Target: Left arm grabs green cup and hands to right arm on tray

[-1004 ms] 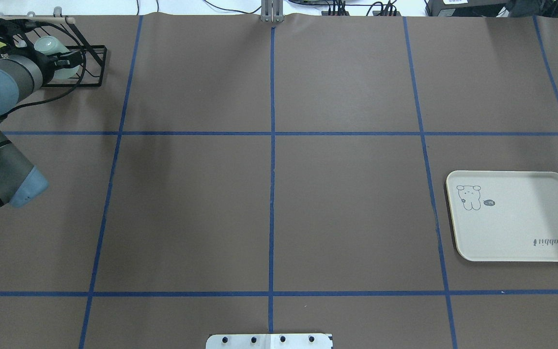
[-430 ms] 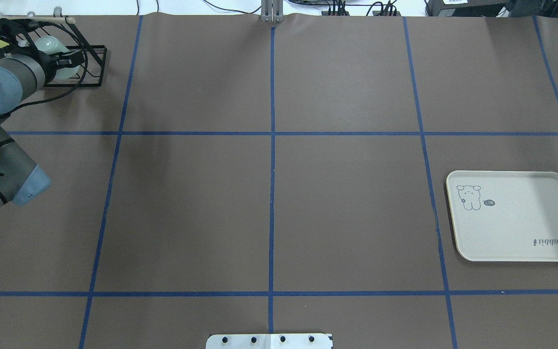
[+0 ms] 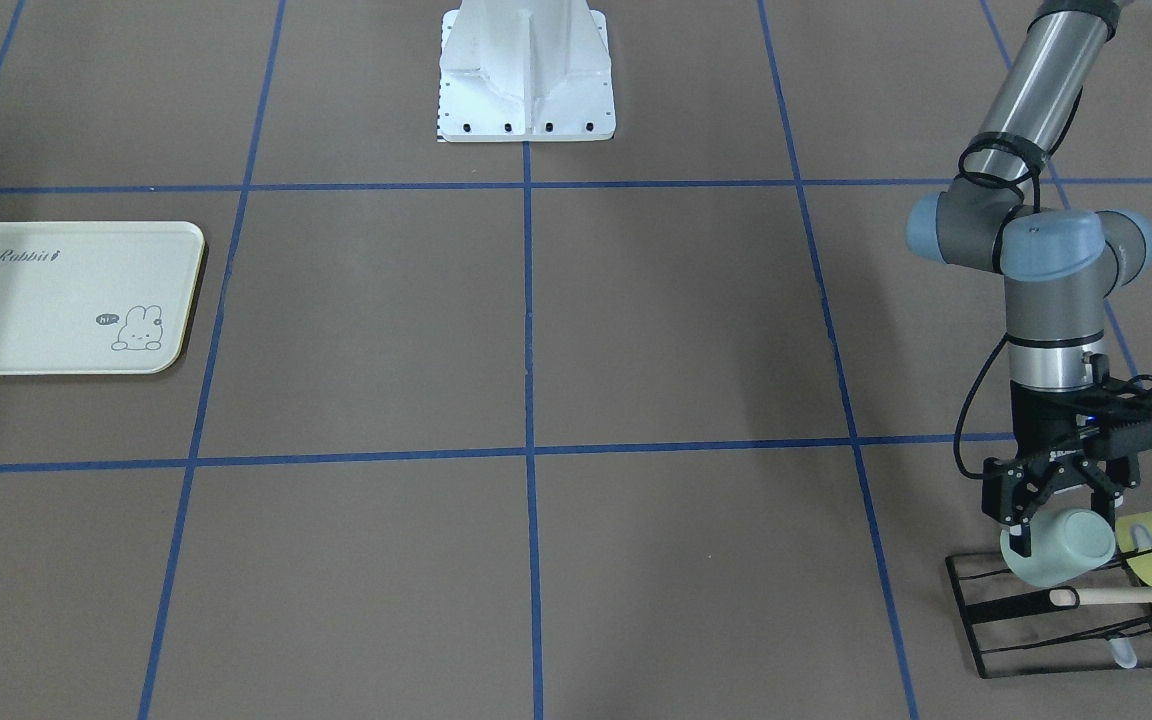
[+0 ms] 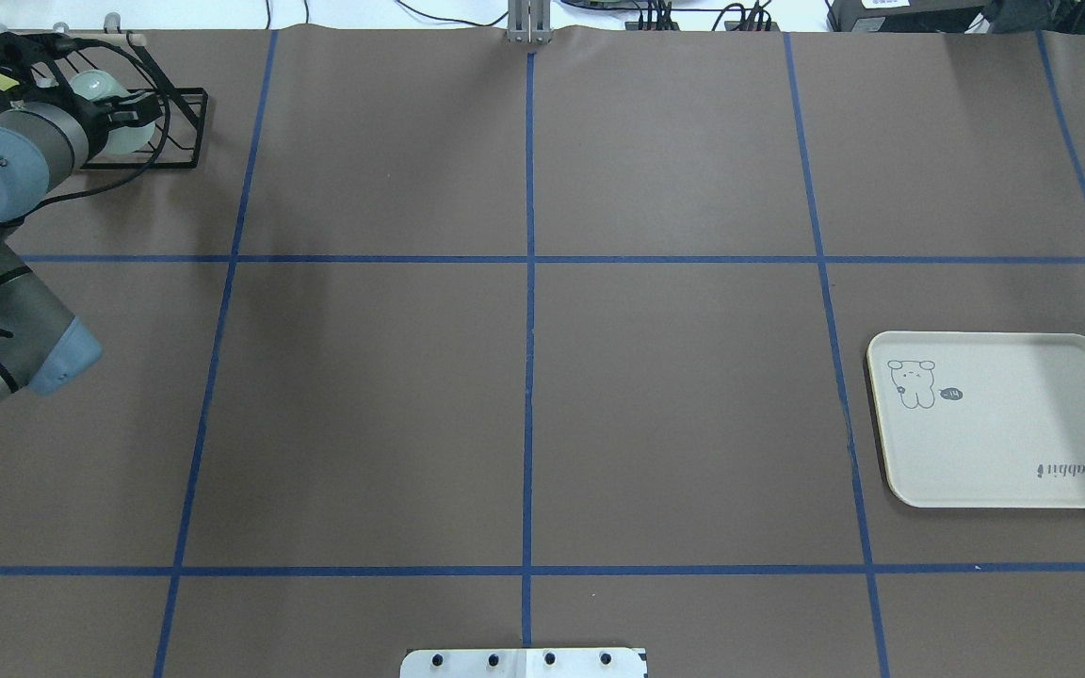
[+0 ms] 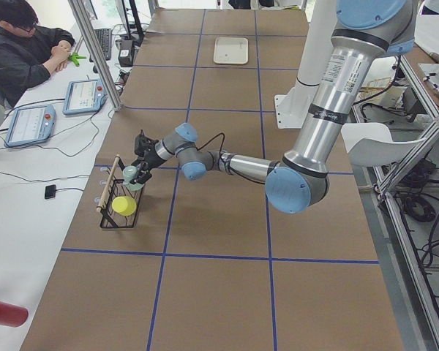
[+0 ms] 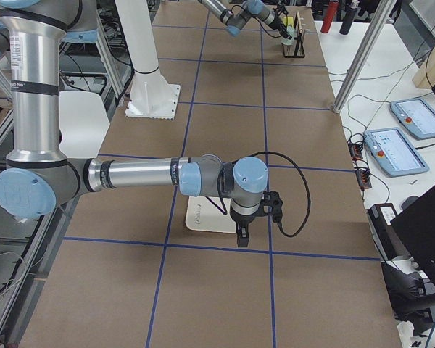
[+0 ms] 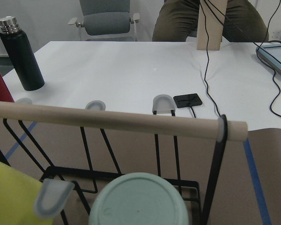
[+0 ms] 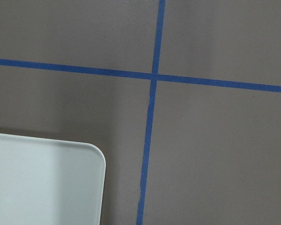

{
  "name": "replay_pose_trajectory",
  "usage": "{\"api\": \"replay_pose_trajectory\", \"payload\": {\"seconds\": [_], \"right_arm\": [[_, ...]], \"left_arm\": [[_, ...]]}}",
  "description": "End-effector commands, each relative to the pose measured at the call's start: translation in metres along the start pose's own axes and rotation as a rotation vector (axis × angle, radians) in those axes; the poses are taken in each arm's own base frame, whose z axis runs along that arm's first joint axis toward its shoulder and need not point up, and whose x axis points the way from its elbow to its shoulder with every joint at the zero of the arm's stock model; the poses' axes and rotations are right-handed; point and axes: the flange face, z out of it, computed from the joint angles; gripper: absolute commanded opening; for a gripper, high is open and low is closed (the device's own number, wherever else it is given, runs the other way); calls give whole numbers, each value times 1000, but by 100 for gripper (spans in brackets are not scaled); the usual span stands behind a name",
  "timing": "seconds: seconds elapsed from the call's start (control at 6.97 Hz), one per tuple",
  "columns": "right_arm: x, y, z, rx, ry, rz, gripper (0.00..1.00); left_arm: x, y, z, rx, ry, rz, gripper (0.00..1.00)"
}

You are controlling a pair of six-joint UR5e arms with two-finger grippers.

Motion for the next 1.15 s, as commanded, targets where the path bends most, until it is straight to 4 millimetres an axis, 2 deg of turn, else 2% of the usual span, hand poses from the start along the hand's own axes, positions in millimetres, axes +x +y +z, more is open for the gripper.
{"api": "replay_pose_trajectory", "payload": {"seconds": [0.0, 0.29, 0.57, 1.0], "right_arm": [[0, 0, 0, -1, 1, 1, 99], [0, 0, 0, -1, -1, 1, 99], [0, 0, 0, -1, -1, 1, 99], [0, 0, 0, -1, -1, 1, 99]], "left_arm": [[-1, -4, 2, 25, -18, 0, 99], [-2, -7, 4, 30, -24, -2, 99], [-3, -7, 5, 33, -27, -3, 93], [0, -9, 4, 37, -20, -6, 75]]}}
